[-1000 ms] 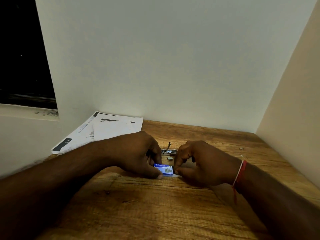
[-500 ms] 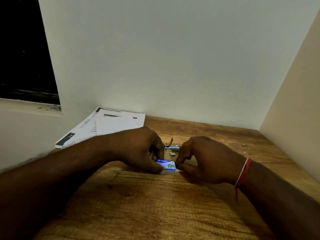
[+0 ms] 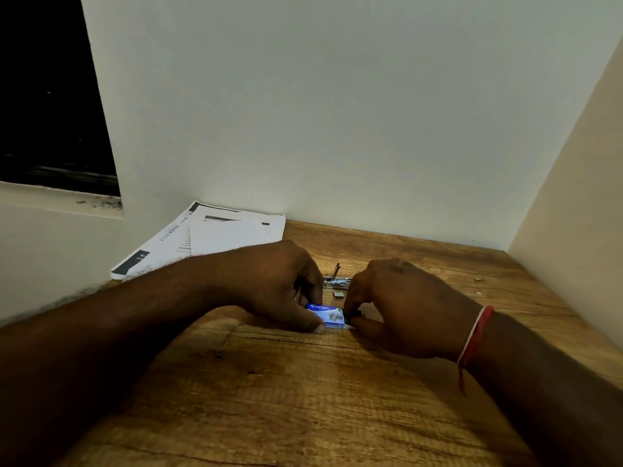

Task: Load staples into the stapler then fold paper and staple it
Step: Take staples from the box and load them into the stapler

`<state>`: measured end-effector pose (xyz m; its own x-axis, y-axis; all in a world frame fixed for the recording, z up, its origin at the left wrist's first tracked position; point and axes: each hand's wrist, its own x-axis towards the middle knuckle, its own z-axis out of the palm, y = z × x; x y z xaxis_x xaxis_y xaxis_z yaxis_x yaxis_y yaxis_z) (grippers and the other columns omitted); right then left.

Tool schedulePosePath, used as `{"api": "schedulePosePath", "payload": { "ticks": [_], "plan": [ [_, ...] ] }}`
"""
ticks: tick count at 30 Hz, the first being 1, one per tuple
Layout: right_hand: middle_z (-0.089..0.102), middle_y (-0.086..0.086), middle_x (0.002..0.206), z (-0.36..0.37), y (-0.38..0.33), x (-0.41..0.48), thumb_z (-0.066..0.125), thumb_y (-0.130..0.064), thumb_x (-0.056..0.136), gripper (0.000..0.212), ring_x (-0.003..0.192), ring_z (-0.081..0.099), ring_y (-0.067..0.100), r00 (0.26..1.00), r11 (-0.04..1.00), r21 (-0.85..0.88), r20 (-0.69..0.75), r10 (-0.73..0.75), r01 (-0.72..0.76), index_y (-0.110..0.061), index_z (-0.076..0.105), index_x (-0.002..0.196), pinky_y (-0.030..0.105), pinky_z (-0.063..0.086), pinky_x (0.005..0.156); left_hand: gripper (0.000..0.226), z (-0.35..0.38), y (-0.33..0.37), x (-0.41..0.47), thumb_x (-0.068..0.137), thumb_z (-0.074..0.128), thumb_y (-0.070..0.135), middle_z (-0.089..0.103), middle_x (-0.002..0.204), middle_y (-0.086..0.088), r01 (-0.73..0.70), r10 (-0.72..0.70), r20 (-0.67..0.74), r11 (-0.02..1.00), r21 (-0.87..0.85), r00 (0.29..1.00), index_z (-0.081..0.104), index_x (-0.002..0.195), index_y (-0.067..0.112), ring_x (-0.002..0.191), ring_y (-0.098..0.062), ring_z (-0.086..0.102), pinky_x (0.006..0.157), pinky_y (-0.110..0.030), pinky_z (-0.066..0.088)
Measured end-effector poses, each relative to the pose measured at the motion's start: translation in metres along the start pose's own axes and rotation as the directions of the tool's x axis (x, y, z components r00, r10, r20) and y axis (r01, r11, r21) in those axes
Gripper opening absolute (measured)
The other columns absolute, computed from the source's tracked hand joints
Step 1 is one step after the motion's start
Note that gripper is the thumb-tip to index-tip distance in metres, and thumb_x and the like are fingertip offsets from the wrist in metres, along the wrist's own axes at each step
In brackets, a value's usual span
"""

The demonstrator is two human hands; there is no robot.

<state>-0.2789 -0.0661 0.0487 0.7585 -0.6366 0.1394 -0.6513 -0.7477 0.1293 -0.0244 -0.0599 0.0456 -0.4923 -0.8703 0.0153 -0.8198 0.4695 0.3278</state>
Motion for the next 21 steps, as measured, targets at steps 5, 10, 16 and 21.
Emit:
{"api": "schedulePosePath", "payload": {
  "ticks": [5, 10, 16, 21],
  "plan": [
    [0.070, -0.021, 0.114, 0.000, 0.006, -0.001, 0.060, -0.056, 0.099, 0.028, 0.105, 0.053, 0.004, 0.996, 0.997, -0.016, -0.036, -0.081, 0.081, -0.039, 0.077, 0.115, 0.028, 0.040, 0.087, 0.031, -0.001, 0.002, -0.001, 0.090, 0.089, 0.054, 0.078, 0.097, 0.013, 0.012, -0.012, 0.018, 1.000, -0.010, 1.000, 0.087, 0.107, 0.029, 0.078, 0.009, 0.066, 0.064, -0.017, 0.050],
    [0.076, -0.021, 0.105, -0.005, 0.025, -0.005, 0.075, -0.044, 0.092, 0.007, 0.105, 0.066, 0.004, 0.987, 0.939, 0.336, -0.158, -0.019, 0.072, -0.039, 0.079, 0.095, 0.026, 0.054, 0.086, 0.041, 0.000, 0.003, -0.003, 0.087, 0.088, 0.063, 0.077, 0.102, 0.018, -0.010, 0.012, -0.033, 0.999, 0.042, 0.999, 0.086, 0.115, 0.034, 0.087, -0.001, 0.069, 0.071, -0.025, 0.057],
    [0.083, 0.001, 0.110, 0.003, 0.028, 0.001, 0.078, -0.022, 0.100, 0.010, 0.107, 0.077, 0.021, 0.992, 0.620, 0.783, -0.109, 0.065, 0.045, -0.016, 0.084, 0.106, 0.049, 0.063, 0.095, 0.038, 0.002, 0.006, -0.004, 0.087, 0.096, 0.043, 0.077, 0.103, 0.015, -0.312, 0.239, -0.491, 0.947, -0.072, 0.838, 0.081, 0.121, 0.032, 0.086, -0.015, 0.073, 0.073, -0.040, 0.062],
    [0.083, 0.008, 0.106, 0.007, 0.028, 0.000, 0.078, -0.025, 0.094, 0.020, 0.103, 0.076, 0.023, 0.992, 0.400, 0.916, -0.072, 0.106, 0.024, -0.009, 0.084, 0.106, 0.036, 0.059, 0.092, 0.023, 0.007, 0.005, 0.001, 0.096, 0.092, 0.025, 0.074, 0.108, 0.013, -0.426, 0.361, -0.525, 0.905, -0.004, 0.771, 0.088, 0.118, 0.028, 0.088, -0.018, 0.074, 0.072, -0.044, 0.061]
  ]
}}
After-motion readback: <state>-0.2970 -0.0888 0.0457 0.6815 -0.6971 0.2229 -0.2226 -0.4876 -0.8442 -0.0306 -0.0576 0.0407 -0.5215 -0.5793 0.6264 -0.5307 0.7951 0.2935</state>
